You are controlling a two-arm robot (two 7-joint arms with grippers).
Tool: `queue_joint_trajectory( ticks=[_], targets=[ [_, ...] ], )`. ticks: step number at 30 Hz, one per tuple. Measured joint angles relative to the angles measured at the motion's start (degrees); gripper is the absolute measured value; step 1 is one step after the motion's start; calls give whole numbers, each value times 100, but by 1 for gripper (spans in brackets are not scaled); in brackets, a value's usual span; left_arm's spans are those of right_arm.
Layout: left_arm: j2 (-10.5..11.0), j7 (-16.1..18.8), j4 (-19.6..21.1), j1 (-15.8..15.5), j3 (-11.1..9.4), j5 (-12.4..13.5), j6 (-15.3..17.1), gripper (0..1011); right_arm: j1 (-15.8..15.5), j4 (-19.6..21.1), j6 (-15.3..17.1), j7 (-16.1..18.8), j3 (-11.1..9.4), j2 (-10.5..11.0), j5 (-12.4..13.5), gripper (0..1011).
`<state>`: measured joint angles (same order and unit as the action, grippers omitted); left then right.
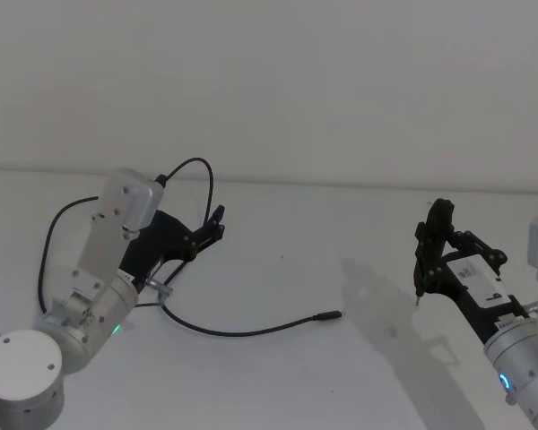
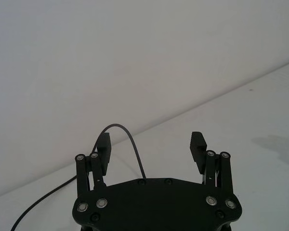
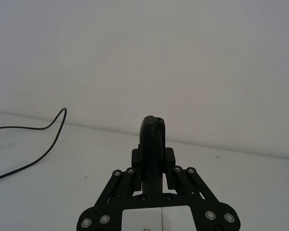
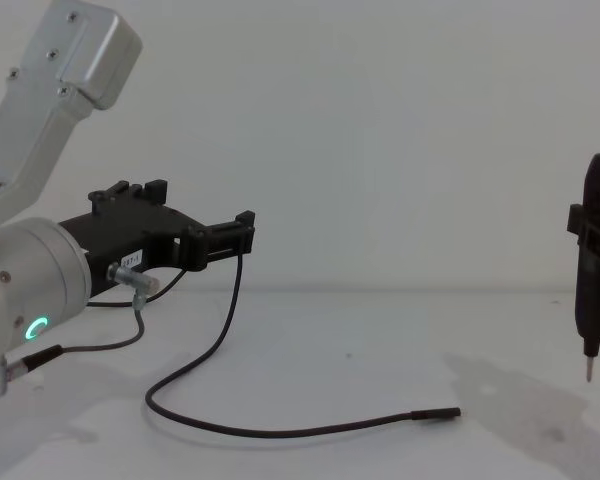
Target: Pick up the data cable with the one hand.
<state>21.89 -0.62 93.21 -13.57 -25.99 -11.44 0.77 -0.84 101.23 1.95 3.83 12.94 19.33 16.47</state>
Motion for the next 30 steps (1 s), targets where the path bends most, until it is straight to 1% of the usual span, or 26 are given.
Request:
queue_joint_trajectory(
  ticks=[30],
  targets=[
    [0,-1,-4,-1,-4,-5,2,1002,0,0,0,0,0,0,0,268]
  ],
)
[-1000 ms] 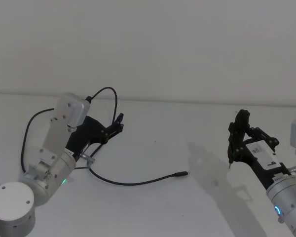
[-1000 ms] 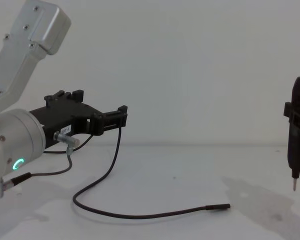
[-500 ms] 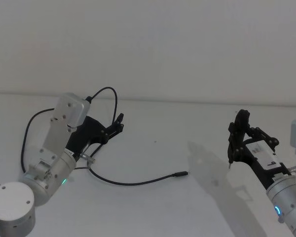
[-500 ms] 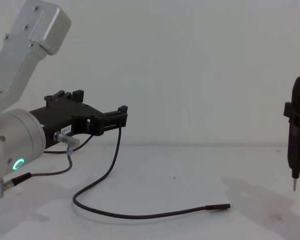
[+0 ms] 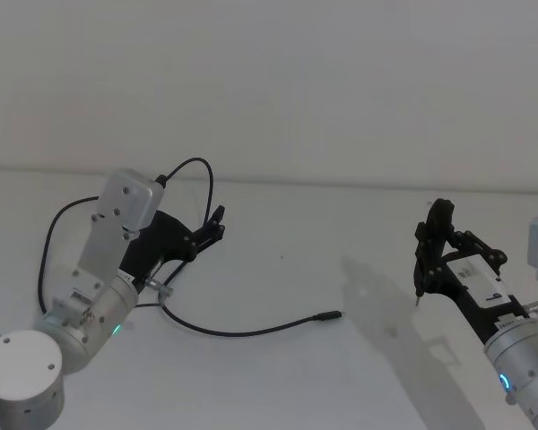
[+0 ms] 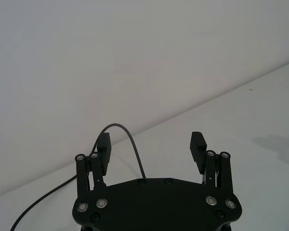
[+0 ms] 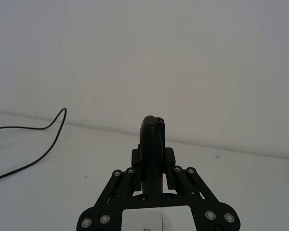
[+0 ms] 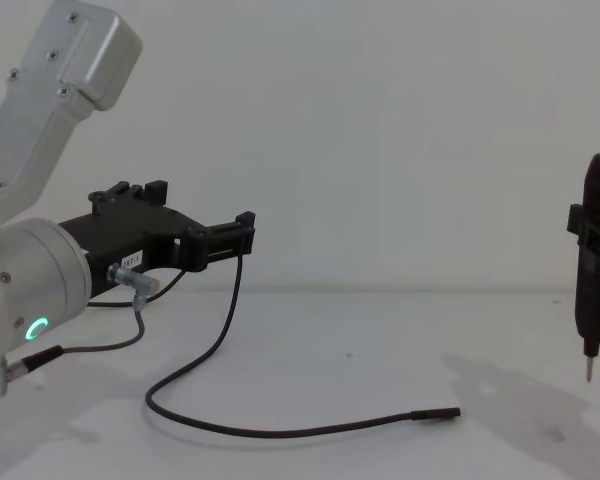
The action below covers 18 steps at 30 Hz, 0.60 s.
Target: Pick up the data cable with the one hand.
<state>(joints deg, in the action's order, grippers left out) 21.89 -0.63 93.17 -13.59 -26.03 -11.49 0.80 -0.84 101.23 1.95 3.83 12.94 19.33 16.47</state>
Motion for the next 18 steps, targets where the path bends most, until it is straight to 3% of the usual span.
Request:
queue_joint_trajectory(
  ticks=[18],
  targets=[
    [0,0,0,0,0,0,0,1002,0,0,0,0,0,0,0,268]
  ],
)
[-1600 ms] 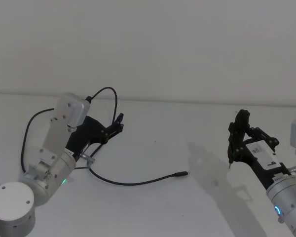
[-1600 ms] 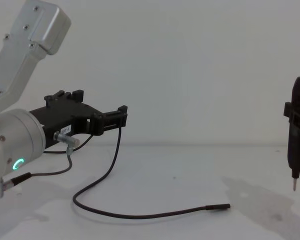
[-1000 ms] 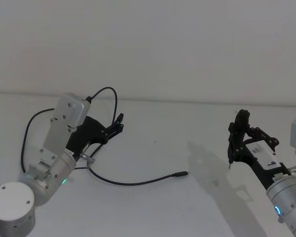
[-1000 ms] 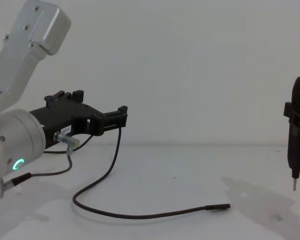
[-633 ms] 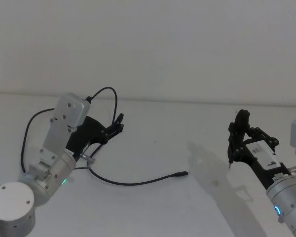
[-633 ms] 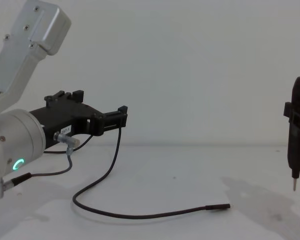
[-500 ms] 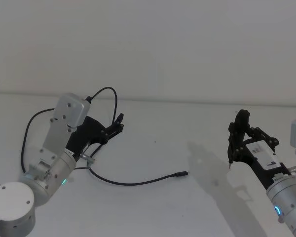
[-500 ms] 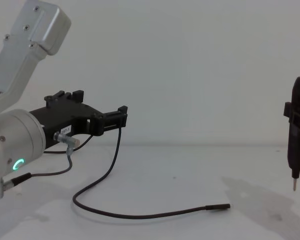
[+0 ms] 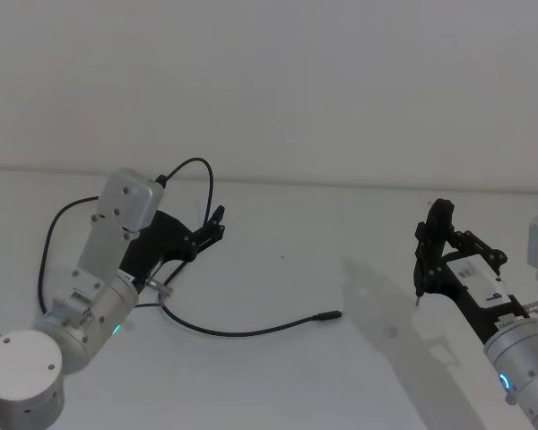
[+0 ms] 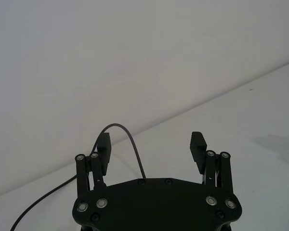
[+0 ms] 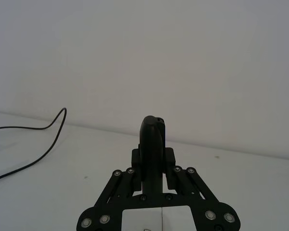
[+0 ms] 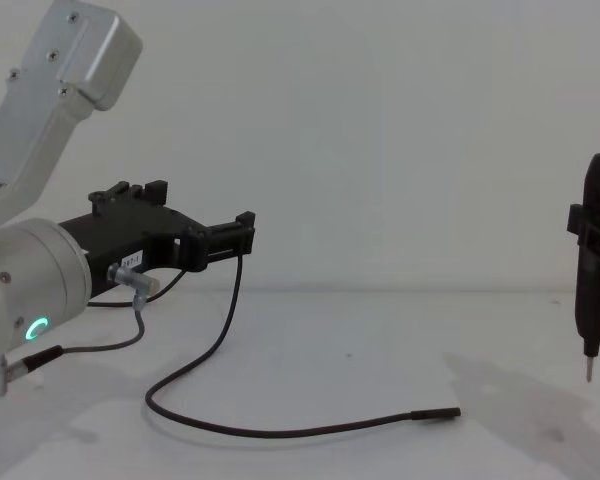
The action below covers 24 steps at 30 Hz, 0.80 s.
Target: Pick up the data cable with the one hand.
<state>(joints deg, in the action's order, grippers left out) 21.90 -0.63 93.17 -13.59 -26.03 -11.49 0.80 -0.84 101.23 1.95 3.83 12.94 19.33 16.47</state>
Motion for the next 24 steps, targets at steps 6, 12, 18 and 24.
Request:
queue_joint_trajectory(
  ticks=[6,12,18,24],
  targets=[
    [0,0,0,0,0,0,0,1001,0,0,0,0,0,0,0,268],
    [0,0,0,0,0,0,0,1001,0,0,0,0,0,0,0,268],
    [0,0,1,0,0,0,0,1002,0,0,0,0,0,0,0,268],
    [1,-1,2,0,2,2,-1,1002,0,0,0,0,0,0,0,268]
  ],
)
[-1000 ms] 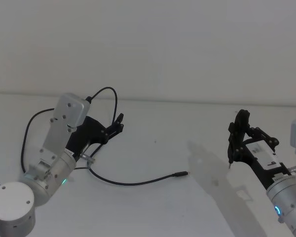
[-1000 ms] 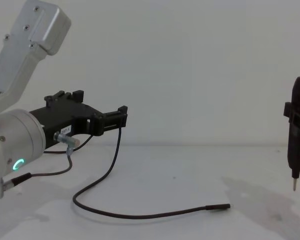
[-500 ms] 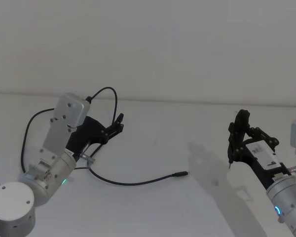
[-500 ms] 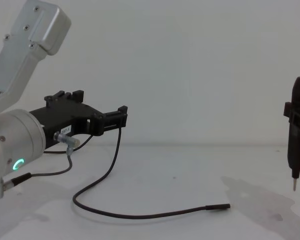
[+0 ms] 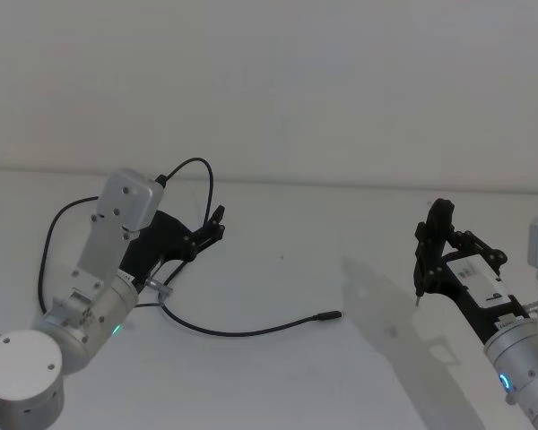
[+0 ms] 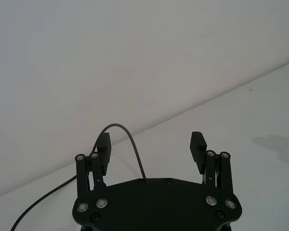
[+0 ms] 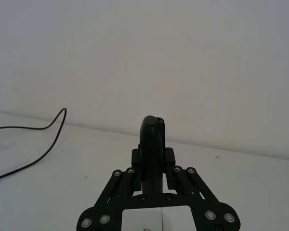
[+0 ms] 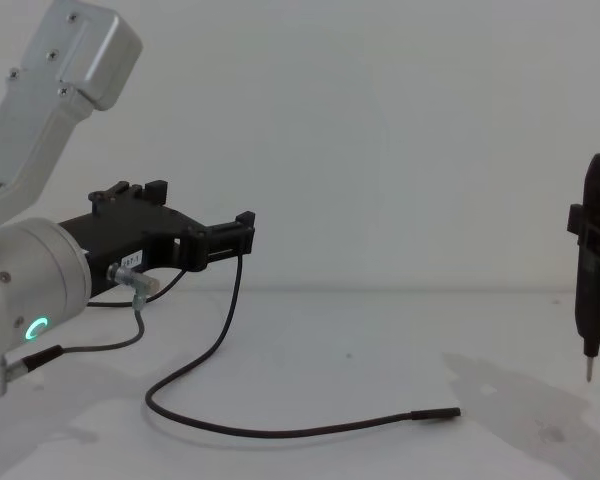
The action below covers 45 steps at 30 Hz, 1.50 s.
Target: Pick up the data cable with the one hand.
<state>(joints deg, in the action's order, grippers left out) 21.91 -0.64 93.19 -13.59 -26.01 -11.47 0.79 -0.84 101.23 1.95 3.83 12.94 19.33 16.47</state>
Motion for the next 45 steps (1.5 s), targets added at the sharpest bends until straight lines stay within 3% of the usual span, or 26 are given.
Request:
queue_joint_trajectory(
  ticks=[7,13,25,33,37,45],
  targets=[
    [94,-95,26,1,13,23,-8,1001,0,0,0,0,0,0,0,268],
    [333,-410,67,-31,21,45,-53,1001,0,0,0,0,0,0,0,268],
    [991,-1402,156,-224,-21,55,-26,1001,0,0,0,0,0,0,0,268],
    [1380,-2138,220,-450,-135,34,263,1002,0,0,0,0,0,0,0,268],
    [1541,-2582,255,-605,-222,-2,566,1002,0,0,0,0,0,0,0,268],
    [1637,-3112,287,-881,-386,-91,1192,1001,0,0,0,0,0,0,0,268]
  ],
)
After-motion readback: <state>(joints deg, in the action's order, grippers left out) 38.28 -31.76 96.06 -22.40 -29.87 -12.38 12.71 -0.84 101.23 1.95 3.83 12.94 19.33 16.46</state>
